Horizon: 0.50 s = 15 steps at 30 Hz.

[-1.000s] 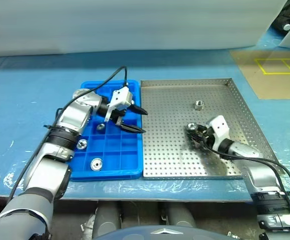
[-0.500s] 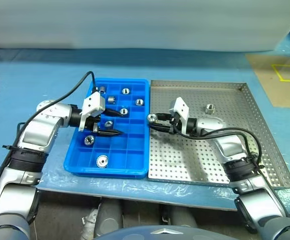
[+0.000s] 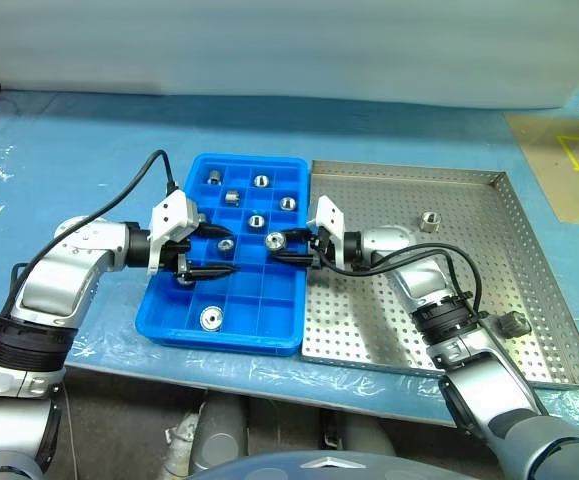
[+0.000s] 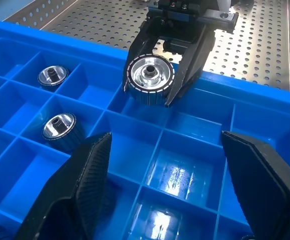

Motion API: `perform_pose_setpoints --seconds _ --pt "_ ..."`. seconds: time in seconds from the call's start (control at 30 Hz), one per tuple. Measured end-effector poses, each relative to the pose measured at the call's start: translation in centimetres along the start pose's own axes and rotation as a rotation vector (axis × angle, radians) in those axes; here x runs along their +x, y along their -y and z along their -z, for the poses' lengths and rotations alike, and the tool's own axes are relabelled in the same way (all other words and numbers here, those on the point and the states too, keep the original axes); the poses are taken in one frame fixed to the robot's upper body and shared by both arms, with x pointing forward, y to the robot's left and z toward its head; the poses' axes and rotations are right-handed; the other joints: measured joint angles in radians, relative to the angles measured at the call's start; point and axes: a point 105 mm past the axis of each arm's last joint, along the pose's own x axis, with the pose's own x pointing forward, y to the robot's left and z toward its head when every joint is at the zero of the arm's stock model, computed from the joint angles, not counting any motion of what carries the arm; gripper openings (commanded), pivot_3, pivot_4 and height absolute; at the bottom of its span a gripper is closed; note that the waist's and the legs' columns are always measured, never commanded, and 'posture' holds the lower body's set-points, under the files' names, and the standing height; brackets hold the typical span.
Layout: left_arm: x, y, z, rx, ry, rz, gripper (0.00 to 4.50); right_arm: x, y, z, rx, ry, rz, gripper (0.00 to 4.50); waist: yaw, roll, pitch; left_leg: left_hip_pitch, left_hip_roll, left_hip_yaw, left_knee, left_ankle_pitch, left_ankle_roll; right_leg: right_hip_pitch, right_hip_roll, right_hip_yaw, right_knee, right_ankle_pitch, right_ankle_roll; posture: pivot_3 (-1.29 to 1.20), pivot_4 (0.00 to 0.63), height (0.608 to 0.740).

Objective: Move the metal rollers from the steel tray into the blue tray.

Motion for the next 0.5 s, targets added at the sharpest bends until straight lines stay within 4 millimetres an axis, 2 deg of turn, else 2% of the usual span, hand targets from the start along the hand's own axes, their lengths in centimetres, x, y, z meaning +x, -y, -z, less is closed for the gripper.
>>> perform_pose_setpoints --seconds 0.1,0.33,0.5 --pt "0.0 0.0 0.0 0.001 0.0 0.001 3.69 0.1 0.2 0.0 -0.011 0.0 0.023 3.24 -0.001 0.0 0.0 0.0 0.0 0.0 0.0 0.0 -0.001 0.0 0.0 0.0 0.0 0.0 0.0 0.12 0.15 0.74" --pt "0.5 -0.4 -0.8 0.027 0.008 0.018 3.69 -0.6 1.1 0.1 0.007 0.0 0.08 3.24 -0.003 0.0 0.0 0.0 0.0 0.0 0.0 0.001 -0.002 0.0 0.0 0.0 0.0 0.0 0.0 0.05 0.15 0.74" --pt "1.8 -0.6 -1.6 0.043 0.041 0.069 3.69 -1.9 1.9 0.0 0.027 0.01 0.151 3.24 -0.004 0.0 0.0 0.0 0.0 0.0 0.0 0.001 -0.002 0.0 0.0 0.0 0.001 0.0 0.0 -0.02 0.15 0.74"
